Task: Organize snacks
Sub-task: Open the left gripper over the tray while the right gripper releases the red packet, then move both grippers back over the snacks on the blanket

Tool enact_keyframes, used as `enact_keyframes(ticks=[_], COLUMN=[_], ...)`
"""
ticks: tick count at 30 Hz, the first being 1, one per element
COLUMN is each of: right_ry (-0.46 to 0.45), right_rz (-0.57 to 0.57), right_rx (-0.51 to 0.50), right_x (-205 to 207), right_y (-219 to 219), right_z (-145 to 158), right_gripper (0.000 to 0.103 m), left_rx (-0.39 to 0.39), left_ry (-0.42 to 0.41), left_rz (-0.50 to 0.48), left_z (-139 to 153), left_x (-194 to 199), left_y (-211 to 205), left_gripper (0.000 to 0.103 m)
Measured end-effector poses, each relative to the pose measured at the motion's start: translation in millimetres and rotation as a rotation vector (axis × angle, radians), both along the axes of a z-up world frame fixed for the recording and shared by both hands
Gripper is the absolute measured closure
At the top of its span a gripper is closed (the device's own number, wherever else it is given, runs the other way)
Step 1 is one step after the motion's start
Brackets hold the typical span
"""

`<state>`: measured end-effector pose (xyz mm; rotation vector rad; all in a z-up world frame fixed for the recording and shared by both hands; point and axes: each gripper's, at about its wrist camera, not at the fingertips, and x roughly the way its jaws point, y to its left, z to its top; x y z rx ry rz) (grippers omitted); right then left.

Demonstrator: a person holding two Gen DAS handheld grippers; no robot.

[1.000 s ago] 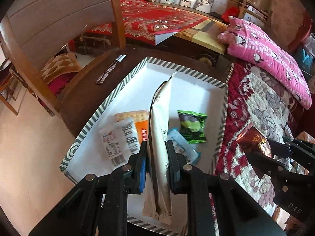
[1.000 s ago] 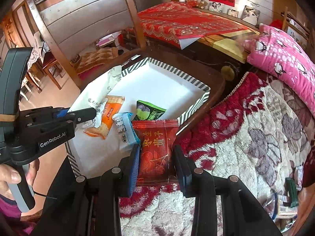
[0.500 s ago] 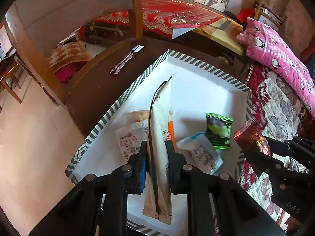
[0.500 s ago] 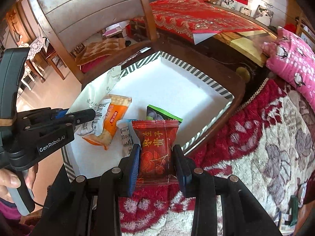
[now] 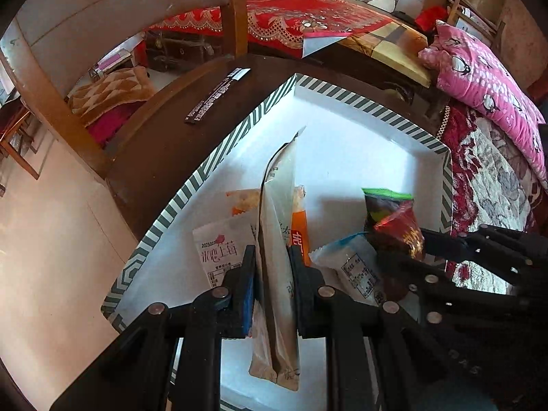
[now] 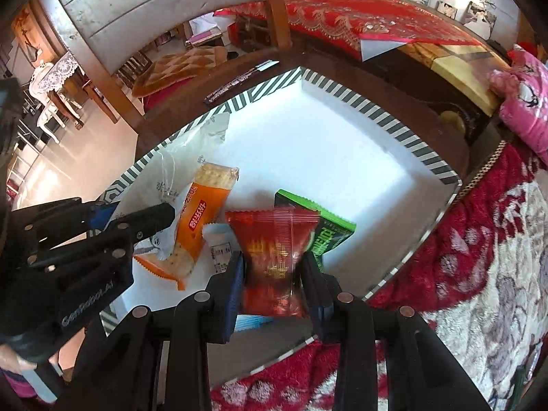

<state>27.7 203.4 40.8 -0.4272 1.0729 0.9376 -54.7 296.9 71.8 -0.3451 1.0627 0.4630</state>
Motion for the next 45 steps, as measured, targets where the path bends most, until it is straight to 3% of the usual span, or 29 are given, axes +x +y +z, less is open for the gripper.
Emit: enact_keyframes(ticks=[6, 11, 23, 45], right_ry=[-0.005, -0.011, -0.033, -0.065], right_rz=[-0.020, -0.033, -0.047, -0.180], right_rx=[0.044, 0.059, 0.085, 0.122], right_x=[1.6, -2.0, -17.8, -27.0], right_y=[-1.7, -12.7, -28.5, -105.1], right_z=[3.5, 14.7, 34.2, 50.2], right_gripper=[0.066, 0.060, 0.053, 0.046], left_rx=[0.022, 0.032, 0.088, 0.137], left_ry=[-0.003, -0.020, -0.047, -0.088], left_rz=[0.011, 0.021, 0.016, -0.098], left_z=[2.4, 7.7, 24.0, 45.0], left_x=[-1.1, -4.5, -11.9, -7.7], left_y=[-0.9, -2.7, -14.6, -80.5], left_gripper=[0.083, 0.059, 0.035, 0.025])
